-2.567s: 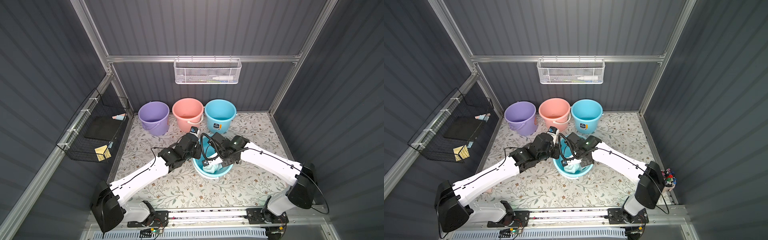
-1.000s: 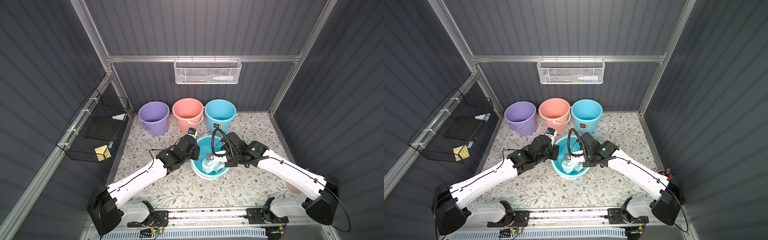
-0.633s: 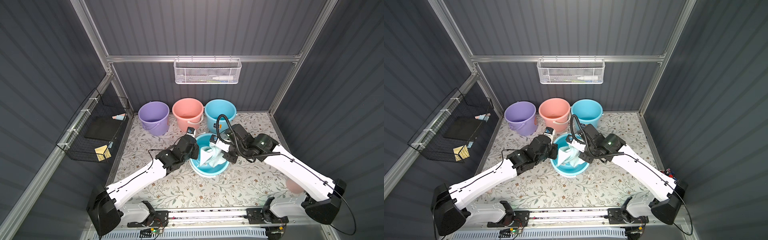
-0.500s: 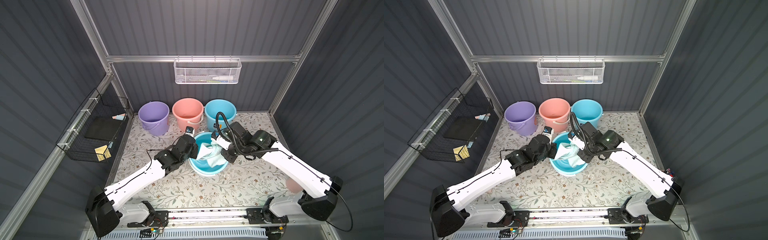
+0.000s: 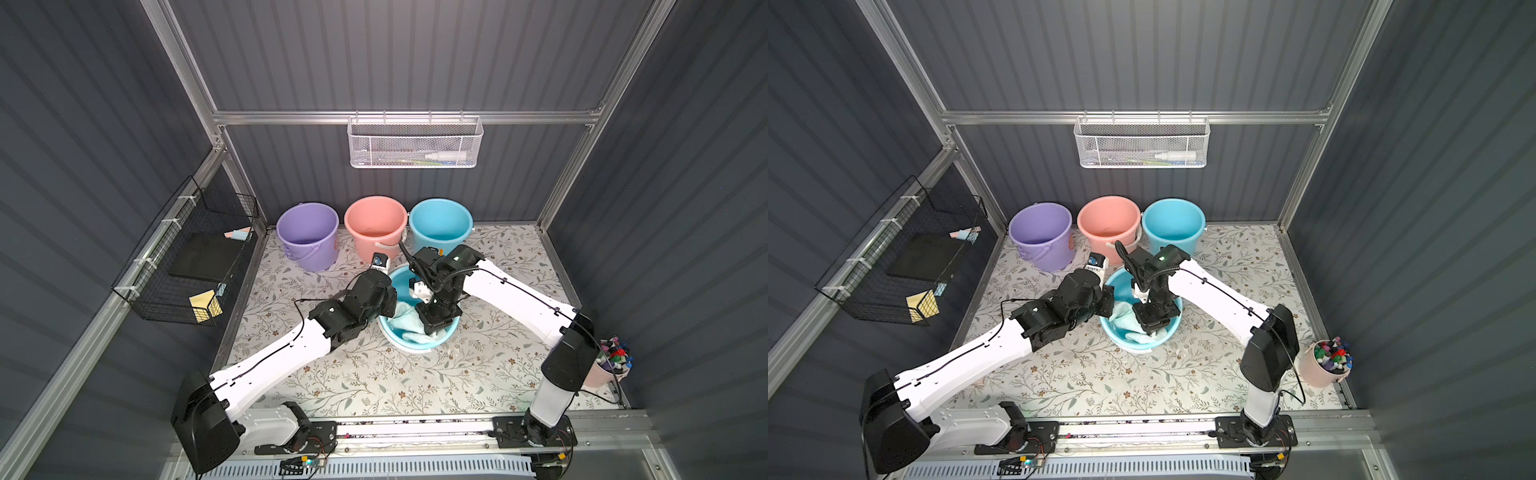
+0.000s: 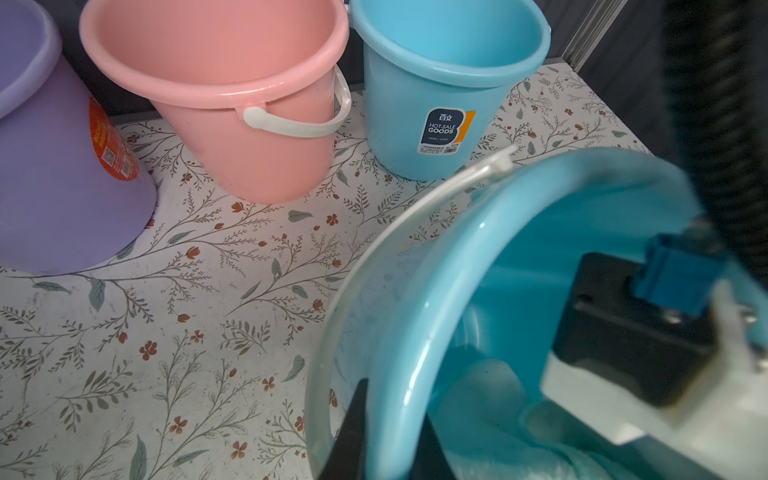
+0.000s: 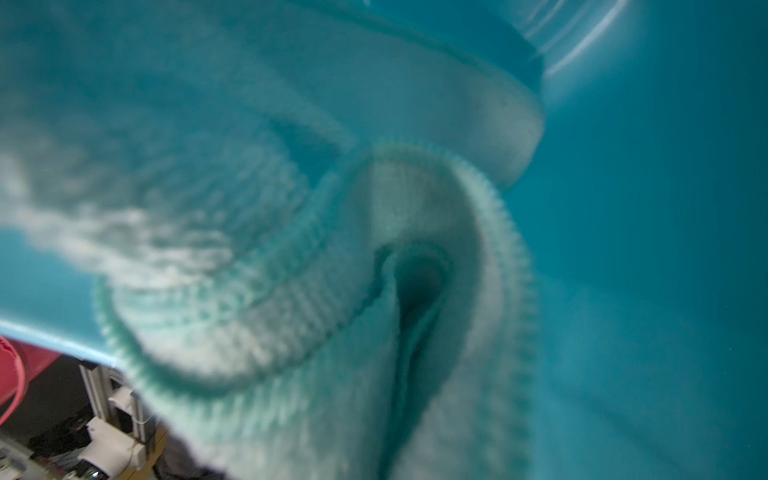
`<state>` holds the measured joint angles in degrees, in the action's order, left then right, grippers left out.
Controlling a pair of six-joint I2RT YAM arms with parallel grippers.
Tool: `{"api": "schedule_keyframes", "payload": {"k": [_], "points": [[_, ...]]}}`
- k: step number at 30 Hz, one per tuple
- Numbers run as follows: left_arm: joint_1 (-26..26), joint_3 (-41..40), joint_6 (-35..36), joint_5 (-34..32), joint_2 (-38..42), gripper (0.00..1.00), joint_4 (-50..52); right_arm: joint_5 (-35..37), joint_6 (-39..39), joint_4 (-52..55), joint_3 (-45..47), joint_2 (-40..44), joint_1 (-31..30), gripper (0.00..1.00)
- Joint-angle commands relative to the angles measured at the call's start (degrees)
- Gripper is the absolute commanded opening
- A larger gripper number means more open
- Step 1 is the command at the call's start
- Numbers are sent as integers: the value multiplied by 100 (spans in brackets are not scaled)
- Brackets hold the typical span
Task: Wipe the inside of the bucket with a cloth
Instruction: Wipe the dirt from the inside of the bucket.
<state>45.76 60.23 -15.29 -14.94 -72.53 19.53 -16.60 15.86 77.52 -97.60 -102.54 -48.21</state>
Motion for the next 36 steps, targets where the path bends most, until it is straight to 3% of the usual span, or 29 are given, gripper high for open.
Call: {"api": "schedule_keyframes", "payload": {"k": [1,5,20,25,29,36], "points": [[-2,210,-26,126,-19,0,-277,-321,377,-138,125,-110,22,0],[-3,213,-31,157,-33,0,-277,-212,458,-236,110,-554,22,0],[3,231,-36,245,-61,0,-292,1806,1278,-1826,745,-1339,17,0],[2,185,-55,297,-52,0,-318,1776,1348,-2728,1202,-1326,-12,0],[3,140,-96,314,-25,0,-351,1343,1254,-3178,1497,-1294,-48,0],[1,104,-119,292,2,0,-371,1763,1263,-2440,1437,-833,-57,0]]}}
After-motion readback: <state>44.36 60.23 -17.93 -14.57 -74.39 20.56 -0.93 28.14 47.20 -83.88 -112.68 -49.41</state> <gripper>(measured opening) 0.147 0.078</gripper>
